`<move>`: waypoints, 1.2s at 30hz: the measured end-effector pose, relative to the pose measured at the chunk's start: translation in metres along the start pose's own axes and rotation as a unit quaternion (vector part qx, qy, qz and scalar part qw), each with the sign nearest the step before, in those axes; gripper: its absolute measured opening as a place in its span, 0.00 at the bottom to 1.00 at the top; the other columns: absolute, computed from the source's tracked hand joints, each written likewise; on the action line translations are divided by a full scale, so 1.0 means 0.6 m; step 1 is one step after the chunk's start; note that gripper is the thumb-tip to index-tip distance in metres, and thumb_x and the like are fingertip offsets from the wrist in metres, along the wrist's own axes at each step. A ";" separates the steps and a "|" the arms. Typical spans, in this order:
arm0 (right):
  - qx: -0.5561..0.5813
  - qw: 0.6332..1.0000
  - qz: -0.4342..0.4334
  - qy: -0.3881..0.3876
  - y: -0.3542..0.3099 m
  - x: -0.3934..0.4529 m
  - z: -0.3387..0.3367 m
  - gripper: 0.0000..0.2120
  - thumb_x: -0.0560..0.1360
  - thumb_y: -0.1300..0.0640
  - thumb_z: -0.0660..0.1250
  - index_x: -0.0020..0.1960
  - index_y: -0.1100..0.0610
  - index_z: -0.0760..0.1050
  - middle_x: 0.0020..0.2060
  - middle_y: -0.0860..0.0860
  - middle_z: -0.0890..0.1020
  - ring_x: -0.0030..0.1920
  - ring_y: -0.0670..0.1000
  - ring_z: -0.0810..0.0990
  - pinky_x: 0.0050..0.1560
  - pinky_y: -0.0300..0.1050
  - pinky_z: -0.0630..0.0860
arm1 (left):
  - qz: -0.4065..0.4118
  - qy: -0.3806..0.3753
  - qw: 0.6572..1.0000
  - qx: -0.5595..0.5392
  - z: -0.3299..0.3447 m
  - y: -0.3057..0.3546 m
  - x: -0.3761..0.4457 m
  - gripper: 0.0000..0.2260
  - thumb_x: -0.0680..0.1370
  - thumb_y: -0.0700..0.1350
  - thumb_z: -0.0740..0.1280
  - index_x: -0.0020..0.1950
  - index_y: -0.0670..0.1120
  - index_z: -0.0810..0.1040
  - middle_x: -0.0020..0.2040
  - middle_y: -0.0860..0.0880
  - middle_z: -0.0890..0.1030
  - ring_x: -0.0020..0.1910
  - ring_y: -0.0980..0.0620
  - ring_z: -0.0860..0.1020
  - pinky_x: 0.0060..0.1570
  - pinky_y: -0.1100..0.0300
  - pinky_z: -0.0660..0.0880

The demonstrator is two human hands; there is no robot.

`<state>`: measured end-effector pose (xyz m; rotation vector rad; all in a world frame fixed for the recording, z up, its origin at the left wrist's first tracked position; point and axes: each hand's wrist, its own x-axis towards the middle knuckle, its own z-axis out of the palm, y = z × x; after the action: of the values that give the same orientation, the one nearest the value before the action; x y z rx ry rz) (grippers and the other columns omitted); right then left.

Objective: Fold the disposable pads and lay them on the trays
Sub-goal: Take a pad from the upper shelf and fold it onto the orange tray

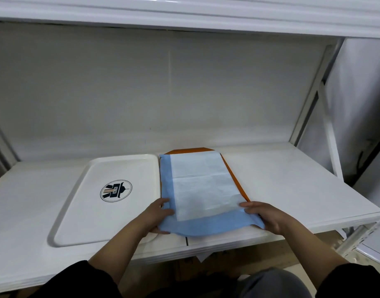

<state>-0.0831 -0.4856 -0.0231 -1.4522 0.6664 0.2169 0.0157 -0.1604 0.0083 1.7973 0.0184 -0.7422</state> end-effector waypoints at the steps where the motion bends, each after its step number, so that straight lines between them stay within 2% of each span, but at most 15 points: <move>1: 0.000 1.000 -0.001 0.000 0.001 0.002 -0.001 0.09 0.77 0.66 0.64 0.53 0.58 0.80 0.63 0.59 0.75 0.63 0.59 0.74 0.68 0.54 0.69 | -0.010 -0.012 1.000 -0.010 -0.004 0.002 -0.002 0.18 0.78 0.44 0.66 0.67 0.53 0.68 0.63 0.45 0.74 0.44 0.43 0.83 0.30 0.58 0.80; 3: -0.008 1.000 -0.007 0.004 0.002 0.004 -0.001 0.09 0.77 0.65 0.63 0.54 0.58 0.79 0.63 0.59 0.75 0.63 0.59 0.74 0.68 0.54 0.69 | -0.035 -0.036 0.999 0.009 -0.012 0.006 -0.004 0.16 0.78 0.47 0.67 0.64 0.52 0.71 0.59 0.45 0.77 0.42 0.46 0.83 0.34 0.58 0.81; 6: -0.028 0.999 -0.012 0.012 0.002 0.005 0.001 0.09 0.77 0.64 0.63 0.54 0.57 0.79 0.62 0.58 0.76 0.62 0.58 0.74 0.67 0.52 0.71 | -0.084 -0.065 0.994 0.004 -0.018 0.008 0.001 0.17 0.74 0.45 0.72 0.61 0.44 0.75 0.58 0.44 0.78 0.47 0.48 0.81 0.38 0.55 0.82; 8: -0.024 1.000 -0.011 0.007 0.001 0.004 0.001 0.09 0.77 0.64 0.64 0.54 0.57 0.80 0.61 0.58 0.76 0.61 0.58 0.75 0.64 0.51 0.73 | -0.103 -0.050 0.993 0.003 -0.014 0.010 0.005 0.17 0.72 0.42 0.74 0.58 0.41 0.76 0.57 0.42 0.78 0.45 0.47 0.81 0.34 0.57 0.81; 10: -0.031 0.999 -0.012 0.003 0.000 0.000 0.000 0.10 0.76 0.64 0.65 0.55 0.58 0.80 0.60 0.58 0.77 0.60 0.58 0.76 0.62 0.51 0.74 | -0.097 -0.024 0.995 0.028 -0.005 0.009 0.008 0.13 0.72 0.40 0.74 0.54 0.40 0.77 0.51 0.41 0.79 0.41 0.47 0.81 0.28 0.61 0.78; 12: -0.035 0.999 -0.013 0.002 -0.003 -0.007 0.002 0.10 0.76 0.64 0.65 0.55 0.58 0.80 0.58 0.58 0.77 0.57 0.57 0.77 0.60 0.50 0.76 | -0.065 -0.005 0.996 0.069 -0.001 0.003 0.008 0.07 0.73 0.39 0.72 0.50 0.41 0.79 0.42 0.44 0.78 0.37 0.50 0.77 0.22 0.67 0.73; 14: -0.038 0.999 -0.021 0.005 -0.003 -0.014 0.002 0.09 0.76 0.64 0.66 0.54 0.58 0.80 0.56 0.57 0.77 0.55 0.57 0.77 0.56 0.47 0.77 | -0.035 0.010 0.997 0.070 -0.001 -0.005 0.011 0.05 0.74 0.39 0.71 0.49 0.43 0.81 0.39 0.47 0.77 0.36 0.53 0.74 0.22 0.68 0.69; 17: -0.047 0.998 -0.039 0.017 -0.001 -0.017 0.002 0.08 0.76 0.63 0.66 0.54 0.56 0.80 0.56 0.56 0.77 0.56 0.57 0.77 0.53 0.47 0.78 | -0.028 0.015 0.999 -0.017 -0.008 -0.019 0.018 0.05 0.74 0.36 0.69 0.44 0.46 0.82 0.48 0.44 0.82 0.40 0.52 0.77 0.32 0.65 0.72; 21: -0.031 0.997 -0.061 0.031 -0.002 -0.015 0.008 0.08 0.77 0.63 0.64 0.52 0.55 0.81 0.56 0.57 0.78 0.55 0.57 0.78 0.55 0.49 0.78 | 0.000 0.026 0.996 -0.086 -0.003 -0.028 0.022 0.09 0.75 0.33 0.66 0.44 0.45 0.82 0.55 0.39 0.81 0.44 0.47 0.79 0.42 0.60 0.76; 24: -0.025 0.995 -0.089 0.038 -0.002 -0.013 0.014 0.10 0.78 0.63 0.63 0.52 0.54 0.81 0.56 0.55 0.78 0.56 0.56 0.78 0.56 0.49 0.77 | 0.043 0.044 0.996 -0.070 0.006 -0.026 0.024 0.11 0.77 0.33 0.64 0.50 0.44 0.83 0.58 0.41 0.79 0.49 0.47 0.78 0.51 0.60 0.74; 28: -0.003 0.992 -0.124 0.036 -0.006 -0.014 0.019 0.10 0.76 0.63 0.65 0.55 0.54 0.80 0.57 0.54 0.79 0.55 0.53 0.78 0.52 0.44 0.77 | 0.081 0.077 0.993 -0.031 0.014 -0.019 0.021 0.12 0.76 0.37 0.68 0.59 0.43 0.81 0.57 0.46 0.77 0.46 0.55 0.76 0.47 0.65 0.71; 33: -0.022 0.984 -0.156 0.086 -0.003 -0.011 0.033 0.11 0.75 0.64 0.67 0.53 0.51 0.79 0.55 0.52 0.79 0.54 0.51 0.78 0.49 0.41 0.77 | 0.113 0.124 0.986 0.015 0.023 -0.021 0.025 0.14 0.74 0.37 0.70 0.60 0.44 0.80 0.64 0.45 0.76 0.55 0.50 0.75 0.55 0.62 0.70; 36: -0.016 0.979 -0.169 0.110 -0.004 -0.008 0.038 0.11 0.75 0.65 0.66 0.51 0.51 0.79 0.54 0.53 0.79 0.52 0.50 0.77 0.47 0.41 0.76 | 0.132 0.159 0.978 0.040 0.027 -0.025 0.030 0.14 0.74 0.38 0.69 0.60 0.44 0.80 0.64 0.44 0.77 0.60 0.47 0.75 0.61 0.59 0.70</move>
<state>-0.0791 -0.4626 -0.0192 -1.6095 0.5822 -0.2011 0.0169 -0.1752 -0.0159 1.9329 -0.0381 -0.2661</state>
